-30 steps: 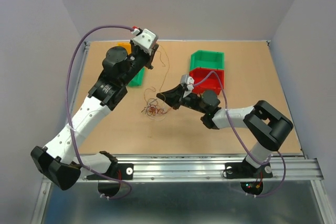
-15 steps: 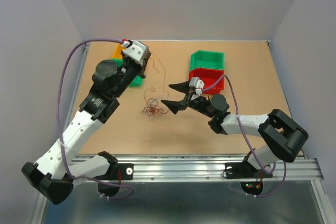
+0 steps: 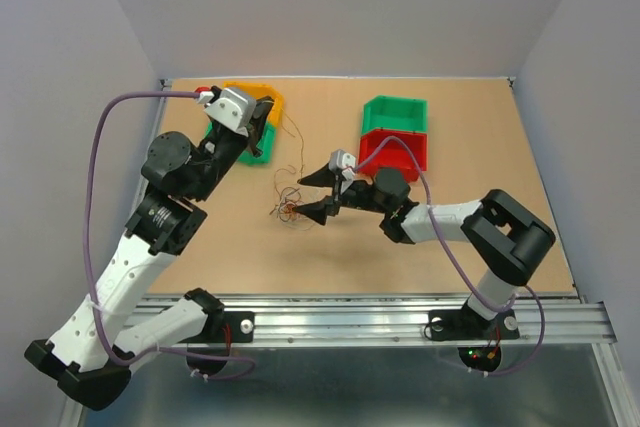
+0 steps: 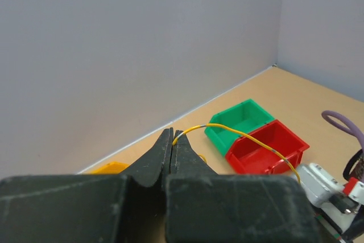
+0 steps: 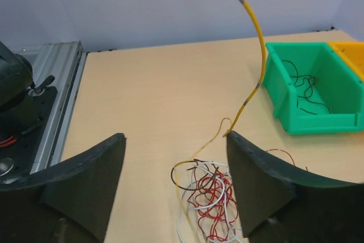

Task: Untangle the cables

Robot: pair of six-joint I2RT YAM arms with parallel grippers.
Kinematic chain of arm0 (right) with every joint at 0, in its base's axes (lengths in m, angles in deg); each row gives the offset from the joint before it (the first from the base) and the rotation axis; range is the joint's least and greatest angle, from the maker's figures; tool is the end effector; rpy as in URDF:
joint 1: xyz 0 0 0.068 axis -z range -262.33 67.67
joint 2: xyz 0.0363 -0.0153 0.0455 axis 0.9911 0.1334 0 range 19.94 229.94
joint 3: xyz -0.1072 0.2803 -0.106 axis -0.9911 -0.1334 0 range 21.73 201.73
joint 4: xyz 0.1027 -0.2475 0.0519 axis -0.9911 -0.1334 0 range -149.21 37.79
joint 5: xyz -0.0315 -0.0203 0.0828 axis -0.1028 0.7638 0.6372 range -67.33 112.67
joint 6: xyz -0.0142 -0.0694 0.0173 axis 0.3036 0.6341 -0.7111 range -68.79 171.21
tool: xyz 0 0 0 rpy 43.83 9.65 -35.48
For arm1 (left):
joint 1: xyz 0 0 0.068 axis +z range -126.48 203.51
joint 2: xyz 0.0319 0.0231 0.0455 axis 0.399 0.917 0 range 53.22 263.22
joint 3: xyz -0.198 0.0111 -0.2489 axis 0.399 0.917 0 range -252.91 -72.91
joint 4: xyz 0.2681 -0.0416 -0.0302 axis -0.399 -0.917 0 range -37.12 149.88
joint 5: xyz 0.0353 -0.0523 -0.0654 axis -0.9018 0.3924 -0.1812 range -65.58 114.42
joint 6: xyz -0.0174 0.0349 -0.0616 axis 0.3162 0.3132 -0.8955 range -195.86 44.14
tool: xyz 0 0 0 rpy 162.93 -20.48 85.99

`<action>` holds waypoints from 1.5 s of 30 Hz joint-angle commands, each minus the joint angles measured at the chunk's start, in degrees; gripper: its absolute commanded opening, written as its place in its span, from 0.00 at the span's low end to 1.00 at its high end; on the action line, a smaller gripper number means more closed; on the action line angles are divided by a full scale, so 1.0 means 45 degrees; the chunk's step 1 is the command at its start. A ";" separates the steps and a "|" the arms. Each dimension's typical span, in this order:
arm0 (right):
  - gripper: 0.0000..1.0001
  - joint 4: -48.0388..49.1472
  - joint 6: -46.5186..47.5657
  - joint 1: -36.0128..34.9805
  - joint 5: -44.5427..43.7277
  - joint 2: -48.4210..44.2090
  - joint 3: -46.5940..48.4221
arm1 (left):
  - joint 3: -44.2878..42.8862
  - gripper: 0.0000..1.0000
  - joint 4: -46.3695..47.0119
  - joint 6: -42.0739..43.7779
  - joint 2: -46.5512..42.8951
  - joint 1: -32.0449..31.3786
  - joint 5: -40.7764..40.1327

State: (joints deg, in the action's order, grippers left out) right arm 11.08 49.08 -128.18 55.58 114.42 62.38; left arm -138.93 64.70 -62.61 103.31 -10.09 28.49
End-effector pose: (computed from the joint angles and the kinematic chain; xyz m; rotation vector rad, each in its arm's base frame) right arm 0.2325 0.2867 0.2715 -1.0026 1.1502 1.0801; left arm 0.1453 -0.1016 0.5277 0.5406 1.0901 -0.3535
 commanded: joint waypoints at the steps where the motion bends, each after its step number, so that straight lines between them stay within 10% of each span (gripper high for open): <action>1: 0.72 0.0194 -0.0423 -0.0027 0.0500 0.0898 0.1474 | -0.0134 0.00 0.0199 -0.0133 0.0042 0.0085 0.0110; 8: 0.56 0.1305 -0.0815 -0.0047 -0.1684 0.1759 0.1672 | -0.0095 0.00 0.0023 -0.0309 -0.0387 0.0066 0.0441; 11: 0.35 0.2340 -0.1049 -0.0047 -0.2485 0.1915 0.1341 | 0.0002 0.00 -0.0075 -0.0406 -0.0563 0.0085 0.0695; 18: 0.30 0.3825 -0.1401 -0.0027 -0.2879 0.1994 0.0774 | 0.0081 0.00 -0.0211 -0.0407 -0.0564 0.0085 0.0755; 23: 0.01 0.4354 -0.1499 -0.0047 -0.2918 0.1876 0.0539 | 0.0139 0.00 -0.0251 -0.0270 -0.0252 0.0085 0.0521; 31: 0.01 0.3462 -0.1986 -0.0027 -0.2292 -0.1762 -0.1197 | 0.1505 0.00 0.2265 -0.0035 0.0840 0.1308 -0.3503; 36: 0.01 0.2675 -0.2241 -0.0027 -0.2974 -0.5923 -0.3538 | 0.0866 0.00 0.1685 -0.1148 0.3943 0.4028 0.0762; 45: 0.01 -0.0429 -0.0954 -0.0008 -0.4711 -0.8242 -0.1788 | 0.0452 0.00 0.1076 -0.1032 0.7033 0.3679 0.2842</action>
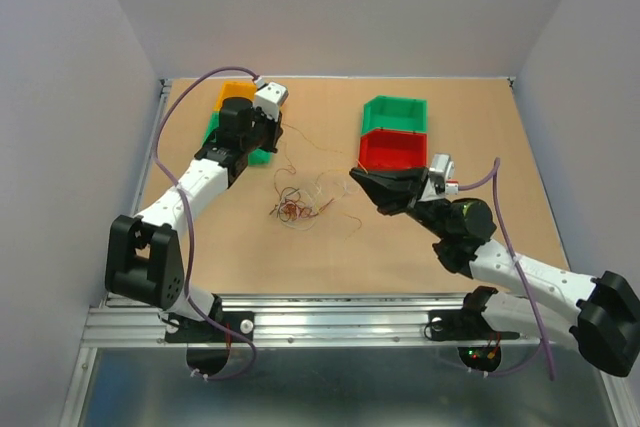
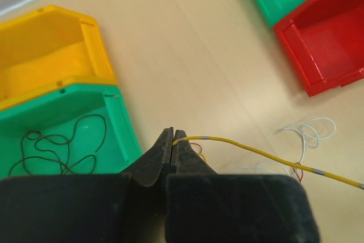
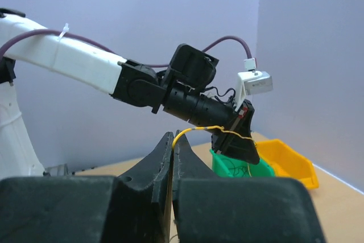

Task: Untangle the cables

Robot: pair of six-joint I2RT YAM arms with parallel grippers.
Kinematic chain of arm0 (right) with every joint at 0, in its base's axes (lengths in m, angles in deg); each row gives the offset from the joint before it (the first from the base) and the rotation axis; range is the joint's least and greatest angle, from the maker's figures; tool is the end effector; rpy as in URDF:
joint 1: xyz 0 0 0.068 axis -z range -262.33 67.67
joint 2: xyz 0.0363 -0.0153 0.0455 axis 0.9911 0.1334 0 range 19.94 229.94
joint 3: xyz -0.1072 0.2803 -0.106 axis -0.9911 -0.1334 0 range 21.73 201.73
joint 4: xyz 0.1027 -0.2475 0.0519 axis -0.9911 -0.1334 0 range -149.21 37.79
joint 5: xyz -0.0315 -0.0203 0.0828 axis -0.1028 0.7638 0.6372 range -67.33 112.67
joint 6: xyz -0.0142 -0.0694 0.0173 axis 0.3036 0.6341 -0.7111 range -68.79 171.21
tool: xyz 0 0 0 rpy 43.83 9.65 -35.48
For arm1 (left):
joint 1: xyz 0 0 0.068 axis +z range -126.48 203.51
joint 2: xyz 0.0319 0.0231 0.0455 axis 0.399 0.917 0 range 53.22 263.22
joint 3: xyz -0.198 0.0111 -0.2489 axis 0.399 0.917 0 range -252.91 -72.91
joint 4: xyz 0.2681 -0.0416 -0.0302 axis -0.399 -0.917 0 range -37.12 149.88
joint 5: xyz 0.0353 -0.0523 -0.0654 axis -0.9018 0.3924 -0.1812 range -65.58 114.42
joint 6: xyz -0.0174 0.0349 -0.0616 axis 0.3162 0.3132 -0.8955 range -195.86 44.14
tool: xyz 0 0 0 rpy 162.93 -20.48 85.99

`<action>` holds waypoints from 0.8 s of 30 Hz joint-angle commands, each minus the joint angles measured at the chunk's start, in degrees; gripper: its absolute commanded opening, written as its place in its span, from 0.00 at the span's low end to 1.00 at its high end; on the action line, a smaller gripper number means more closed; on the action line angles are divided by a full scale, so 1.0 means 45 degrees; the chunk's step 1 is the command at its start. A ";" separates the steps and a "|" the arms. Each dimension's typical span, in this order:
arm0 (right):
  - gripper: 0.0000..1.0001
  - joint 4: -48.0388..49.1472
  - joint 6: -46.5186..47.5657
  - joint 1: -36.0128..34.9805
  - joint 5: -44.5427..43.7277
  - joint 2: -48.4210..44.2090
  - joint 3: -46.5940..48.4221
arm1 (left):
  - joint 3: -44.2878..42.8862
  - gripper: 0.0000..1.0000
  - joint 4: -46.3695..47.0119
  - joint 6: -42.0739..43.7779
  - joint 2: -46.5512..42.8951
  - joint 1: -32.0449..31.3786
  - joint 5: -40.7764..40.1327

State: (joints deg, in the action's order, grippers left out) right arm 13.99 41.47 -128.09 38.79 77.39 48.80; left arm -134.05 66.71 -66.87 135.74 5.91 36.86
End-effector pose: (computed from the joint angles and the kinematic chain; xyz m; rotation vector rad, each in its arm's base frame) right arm 0.1361 0.1638 0.3744 -0.5640 0.8528 1.0203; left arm 0.3486 -0.1242 0.3502 0.5689 1.7383 -0.3040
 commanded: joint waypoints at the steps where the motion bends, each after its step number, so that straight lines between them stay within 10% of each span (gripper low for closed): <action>1: 0.01 -0.1367 0.1086 -0.0046 -0.1139 0.0045 0.1733 | -0.0554 0.00 0.0708 -0.0104 -0.0116 0.0123 0.1061; 6: 0.01 -0.2208 0.2046 -0.0047 -0.1958 0.0514 0.3396 | -0.0143 0.00 0.1099 0.0090 0.0041 0.0123 0.2563; 15: 0.00 -0.4532 0.2652 -0.0047 -0.1882 0.0826 0.5039 | 0.1555 0.72 0.2642 0.0696 -0.2417 0.0143 0.2961; 24: 0.01 -0.4925 0.3062 -0.0046 -0.2680 0.1822 0.5410 | 0.2141 0.97 0.1708 0.1201 -0.5249 0.0904 0.2678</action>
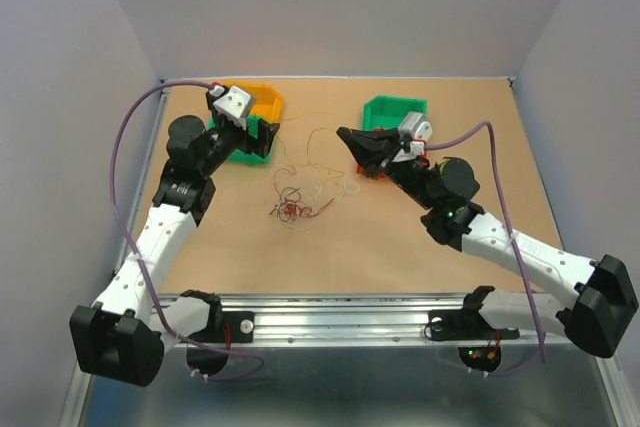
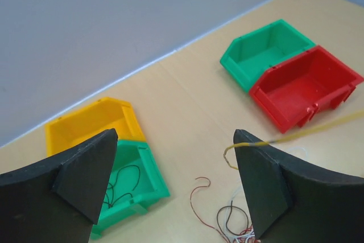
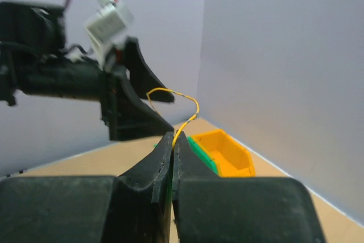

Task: Untangle the cables

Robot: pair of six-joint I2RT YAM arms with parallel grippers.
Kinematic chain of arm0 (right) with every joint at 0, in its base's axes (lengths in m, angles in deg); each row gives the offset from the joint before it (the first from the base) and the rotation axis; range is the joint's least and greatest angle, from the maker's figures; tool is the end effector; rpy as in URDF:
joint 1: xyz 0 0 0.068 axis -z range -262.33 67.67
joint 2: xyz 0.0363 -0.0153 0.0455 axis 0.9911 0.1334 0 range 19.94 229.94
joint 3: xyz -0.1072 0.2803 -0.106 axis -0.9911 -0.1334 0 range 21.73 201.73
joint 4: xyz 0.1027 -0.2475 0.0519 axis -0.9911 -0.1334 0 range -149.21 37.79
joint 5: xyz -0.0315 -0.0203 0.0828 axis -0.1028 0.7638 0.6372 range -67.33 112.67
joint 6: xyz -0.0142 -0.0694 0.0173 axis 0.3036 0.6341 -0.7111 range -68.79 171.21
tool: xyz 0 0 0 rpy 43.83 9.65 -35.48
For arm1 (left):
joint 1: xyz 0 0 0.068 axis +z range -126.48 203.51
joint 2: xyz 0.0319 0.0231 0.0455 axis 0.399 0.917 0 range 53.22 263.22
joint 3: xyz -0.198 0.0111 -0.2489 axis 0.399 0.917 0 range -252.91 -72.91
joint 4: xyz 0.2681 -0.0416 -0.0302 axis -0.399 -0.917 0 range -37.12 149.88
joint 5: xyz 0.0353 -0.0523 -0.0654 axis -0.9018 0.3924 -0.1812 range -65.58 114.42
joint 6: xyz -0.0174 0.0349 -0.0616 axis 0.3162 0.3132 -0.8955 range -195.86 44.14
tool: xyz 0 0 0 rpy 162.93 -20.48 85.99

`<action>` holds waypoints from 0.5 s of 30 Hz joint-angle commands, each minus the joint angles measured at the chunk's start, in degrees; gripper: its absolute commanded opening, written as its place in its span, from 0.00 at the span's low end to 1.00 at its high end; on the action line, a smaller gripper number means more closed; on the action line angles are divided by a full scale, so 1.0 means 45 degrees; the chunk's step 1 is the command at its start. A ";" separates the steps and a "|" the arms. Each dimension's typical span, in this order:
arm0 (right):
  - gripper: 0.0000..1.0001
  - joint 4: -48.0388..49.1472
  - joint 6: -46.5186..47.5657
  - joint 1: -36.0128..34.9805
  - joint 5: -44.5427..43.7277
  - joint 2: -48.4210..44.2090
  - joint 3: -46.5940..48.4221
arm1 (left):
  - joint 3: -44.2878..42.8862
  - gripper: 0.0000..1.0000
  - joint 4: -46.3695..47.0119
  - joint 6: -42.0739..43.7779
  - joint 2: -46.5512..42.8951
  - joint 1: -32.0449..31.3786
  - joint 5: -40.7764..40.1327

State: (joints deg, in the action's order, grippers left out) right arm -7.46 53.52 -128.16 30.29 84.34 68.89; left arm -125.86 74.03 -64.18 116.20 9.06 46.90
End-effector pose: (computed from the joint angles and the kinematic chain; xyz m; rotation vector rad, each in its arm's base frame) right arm 0.1811 0.1978 0.4366 -0.5684 0.9714 0.7527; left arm 0.2578 -0.0903 0.4138 0.6426 1.3699 -0.3325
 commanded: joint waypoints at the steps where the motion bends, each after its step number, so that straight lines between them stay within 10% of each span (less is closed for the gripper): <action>1: 0.01 -0.0160 0.0425 -0.0032 -0.0910 0.0510 0.1043 | 0.0360 0.99 -0.0290 0.0916 -0.1084 0.0205 0.0782; 15: 0.01 -0.0121 0.0328 -0.0051 -0.0347 0.1586 0.1591 | -0.0361 0.99 -0.1934 0.1857 -0.0990 -0.0029 0.5235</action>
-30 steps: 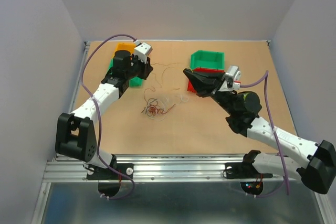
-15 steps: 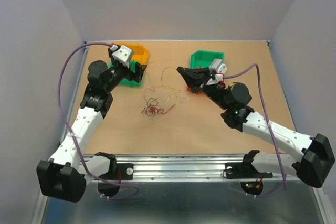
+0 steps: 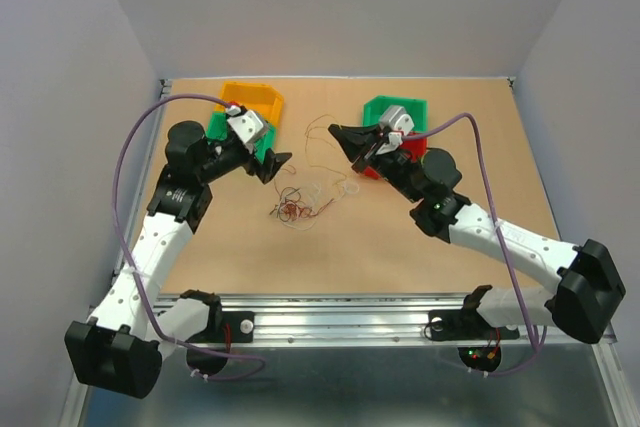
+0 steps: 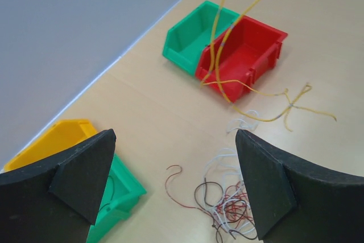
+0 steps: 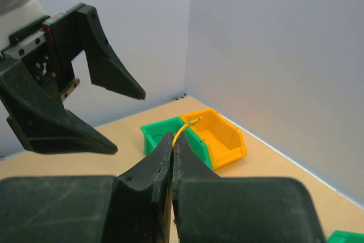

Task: Untangle the cables

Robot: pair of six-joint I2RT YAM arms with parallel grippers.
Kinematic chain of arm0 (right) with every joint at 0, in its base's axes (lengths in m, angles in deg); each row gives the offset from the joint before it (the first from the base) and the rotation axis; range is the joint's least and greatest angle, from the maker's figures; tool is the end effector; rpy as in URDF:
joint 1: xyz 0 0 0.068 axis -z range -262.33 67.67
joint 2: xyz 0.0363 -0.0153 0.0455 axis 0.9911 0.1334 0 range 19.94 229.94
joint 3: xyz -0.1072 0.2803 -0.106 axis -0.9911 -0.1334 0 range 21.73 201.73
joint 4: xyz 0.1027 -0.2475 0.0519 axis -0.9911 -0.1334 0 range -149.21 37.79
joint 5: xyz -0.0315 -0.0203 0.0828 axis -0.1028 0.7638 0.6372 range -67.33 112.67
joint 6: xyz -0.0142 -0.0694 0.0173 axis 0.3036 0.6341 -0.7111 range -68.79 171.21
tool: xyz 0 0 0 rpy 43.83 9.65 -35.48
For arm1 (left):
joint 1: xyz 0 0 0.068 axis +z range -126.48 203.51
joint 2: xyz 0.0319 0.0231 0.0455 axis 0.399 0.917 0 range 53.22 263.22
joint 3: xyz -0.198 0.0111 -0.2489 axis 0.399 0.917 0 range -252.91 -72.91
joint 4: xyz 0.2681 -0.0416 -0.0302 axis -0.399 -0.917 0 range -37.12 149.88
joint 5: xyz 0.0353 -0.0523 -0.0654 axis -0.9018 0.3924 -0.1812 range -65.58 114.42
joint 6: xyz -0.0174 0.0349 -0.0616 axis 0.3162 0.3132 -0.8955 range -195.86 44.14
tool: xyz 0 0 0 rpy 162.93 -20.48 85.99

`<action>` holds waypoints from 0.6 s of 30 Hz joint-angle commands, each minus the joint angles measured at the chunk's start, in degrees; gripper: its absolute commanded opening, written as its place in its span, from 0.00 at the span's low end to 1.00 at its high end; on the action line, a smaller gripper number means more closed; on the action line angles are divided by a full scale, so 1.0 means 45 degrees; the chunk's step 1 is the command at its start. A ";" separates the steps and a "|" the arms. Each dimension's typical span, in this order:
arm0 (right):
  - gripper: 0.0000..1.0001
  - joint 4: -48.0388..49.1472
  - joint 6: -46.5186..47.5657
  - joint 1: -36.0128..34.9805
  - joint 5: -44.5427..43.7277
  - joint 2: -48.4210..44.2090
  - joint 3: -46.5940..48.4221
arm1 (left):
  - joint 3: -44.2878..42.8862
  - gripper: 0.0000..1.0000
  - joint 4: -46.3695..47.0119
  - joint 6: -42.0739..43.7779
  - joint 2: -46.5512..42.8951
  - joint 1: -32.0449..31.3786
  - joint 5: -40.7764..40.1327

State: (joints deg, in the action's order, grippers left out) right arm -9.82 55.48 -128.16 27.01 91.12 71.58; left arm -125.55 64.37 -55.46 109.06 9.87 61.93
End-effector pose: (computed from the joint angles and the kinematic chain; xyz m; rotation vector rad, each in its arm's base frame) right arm 0.2104 0.2231 0.4182 -0.5824 1.0858 0.6793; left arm 0.2126 -0.0895 0.4188 0.9253 1.2651 -0.4127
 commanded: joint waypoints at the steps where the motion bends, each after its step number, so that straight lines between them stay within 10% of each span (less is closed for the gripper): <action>1: 0.01 0.0423 -0.0148 -0.0032 0.0461 0.0120 0.1032 | -0.0508 0.99 0.0367 -0.0100 0.0832 -0.0248 0.2071; 18: 0.00 0.1263 -0.0051 -0.0032 0.1575 0.0413 0.0720 | -0.0977 0.87 0.3397 -0.2757 0.3178 -0.1341 0.2270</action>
State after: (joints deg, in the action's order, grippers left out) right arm -8.05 55.31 -128.16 33.26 93.17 72.58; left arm -127.67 76.39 -66.85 123.13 5.56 71.49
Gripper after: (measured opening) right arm 0.022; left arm 0.917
